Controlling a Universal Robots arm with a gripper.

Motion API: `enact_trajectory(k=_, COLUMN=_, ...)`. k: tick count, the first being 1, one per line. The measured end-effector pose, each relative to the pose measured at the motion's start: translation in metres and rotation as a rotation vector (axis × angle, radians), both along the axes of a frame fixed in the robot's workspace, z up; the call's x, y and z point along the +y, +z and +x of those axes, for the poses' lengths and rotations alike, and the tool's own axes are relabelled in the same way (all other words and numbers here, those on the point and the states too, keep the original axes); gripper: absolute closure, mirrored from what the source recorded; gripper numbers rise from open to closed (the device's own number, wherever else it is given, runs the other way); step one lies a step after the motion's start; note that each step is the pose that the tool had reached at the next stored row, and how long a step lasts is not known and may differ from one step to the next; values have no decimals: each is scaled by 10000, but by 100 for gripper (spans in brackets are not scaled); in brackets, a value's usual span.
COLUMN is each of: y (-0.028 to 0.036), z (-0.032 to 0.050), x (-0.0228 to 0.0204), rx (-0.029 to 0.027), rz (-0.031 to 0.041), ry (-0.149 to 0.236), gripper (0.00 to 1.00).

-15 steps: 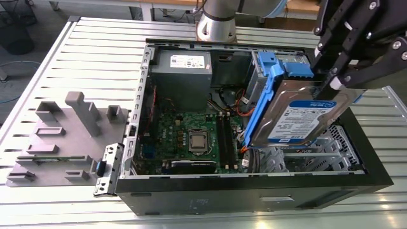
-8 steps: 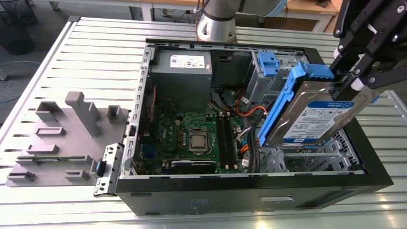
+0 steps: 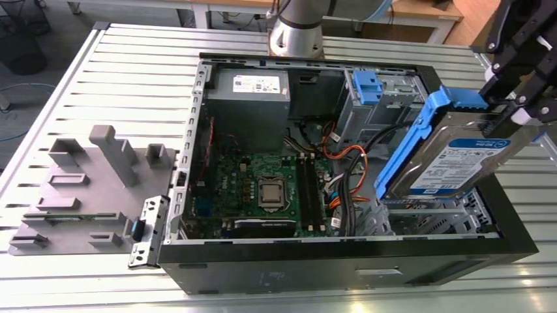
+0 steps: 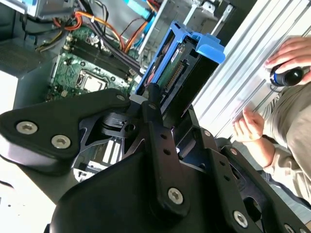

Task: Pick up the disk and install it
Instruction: 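Insert the disk into the insertion slot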

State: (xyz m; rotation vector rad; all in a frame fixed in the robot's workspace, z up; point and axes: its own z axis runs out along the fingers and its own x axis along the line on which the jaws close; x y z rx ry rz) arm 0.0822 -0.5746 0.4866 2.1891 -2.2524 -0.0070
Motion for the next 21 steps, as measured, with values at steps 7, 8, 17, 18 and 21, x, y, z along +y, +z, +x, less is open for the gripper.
enact_trajectory(k=7, y=-10, z=224, x=12, rx=8, rz=-2, ry=0, gripper=65)
enact_trajectory(k=8, y=-13, z=249, x=13, rx=9, rz=-1, ry=1, gripper=65)
enact_trajectory(k=17, y=-86, z=280, x=14, rx=9, rz=314, ry=11, gripper=65)
enact_trajectory(k=18, y=-98, z=281, x=15, rx=9, rz=345, ry=13, gripper=65)
enact_trajectory(k=21, y=-142, z=281, x=14, rx=9, rz=366, ry=13, gripper=65)
